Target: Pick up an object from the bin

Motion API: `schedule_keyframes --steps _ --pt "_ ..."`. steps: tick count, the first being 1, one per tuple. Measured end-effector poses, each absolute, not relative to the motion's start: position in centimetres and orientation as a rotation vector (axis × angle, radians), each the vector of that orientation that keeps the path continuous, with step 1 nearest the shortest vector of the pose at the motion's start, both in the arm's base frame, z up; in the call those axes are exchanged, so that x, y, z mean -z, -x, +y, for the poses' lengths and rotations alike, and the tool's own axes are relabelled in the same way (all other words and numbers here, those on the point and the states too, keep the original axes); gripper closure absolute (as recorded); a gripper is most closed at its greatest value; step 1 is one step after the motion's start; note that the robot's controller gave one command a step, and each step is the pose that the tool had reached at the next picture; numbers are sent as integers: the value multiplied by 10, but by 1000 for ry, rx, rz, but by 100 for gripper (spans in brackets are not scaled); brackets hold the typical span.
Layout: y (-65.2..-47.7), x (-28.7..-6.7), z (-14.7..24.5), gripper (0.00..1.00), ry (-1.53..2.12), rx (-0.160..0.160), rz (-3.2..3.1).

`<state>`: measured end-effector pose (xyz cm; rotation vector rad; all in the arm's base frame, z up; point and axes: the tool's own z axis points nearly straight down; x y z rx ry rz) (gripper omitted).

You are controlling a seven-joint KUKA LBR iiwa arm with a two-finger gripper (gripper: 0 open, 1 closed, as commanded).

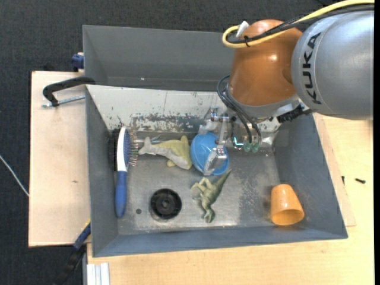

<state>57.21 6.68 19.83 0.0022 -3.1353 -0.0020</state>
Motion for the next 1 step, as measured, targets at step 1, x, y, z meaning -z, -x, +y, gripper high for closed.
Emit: schedule_keyframes --steps 1 --pt "-585 -86 42 0 252 5 -3142"
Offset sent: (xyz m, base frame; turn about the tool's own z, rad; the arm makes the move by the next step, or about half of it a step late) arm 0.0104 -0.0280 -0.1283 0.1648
